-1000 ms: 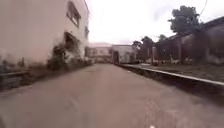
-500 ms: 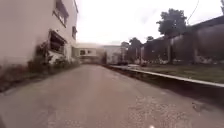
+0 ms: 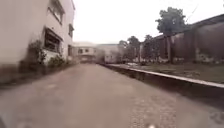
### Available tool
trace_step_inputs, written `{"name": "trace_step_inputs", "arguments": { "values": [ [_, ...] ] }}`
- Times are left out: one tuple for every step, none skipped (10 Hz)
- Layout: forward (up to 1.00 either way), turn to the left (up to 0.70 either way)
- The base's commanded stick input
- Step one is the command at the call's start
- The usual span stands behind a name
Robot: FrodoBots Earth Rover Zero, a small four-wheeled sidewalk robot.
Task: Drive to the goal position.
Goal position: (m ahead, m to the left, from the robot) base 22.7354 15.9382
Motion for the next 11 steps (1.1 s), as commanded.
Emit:
{"name": "trace_step_inputs", "arguments": {
  "values": [
    [0.7, 0.12],
    [0.7, 0.02],
    [0.7, 0.0],
    [0.7, 0.0],
    [0.7, 0.0],
    [0.7, 0.0],
    [0.7, 0.0],
    [0.7, 0.0],
    [0.7, 0.0],
    [0.7, 0.0],
    [0.7, 0.0]
  ]
}}
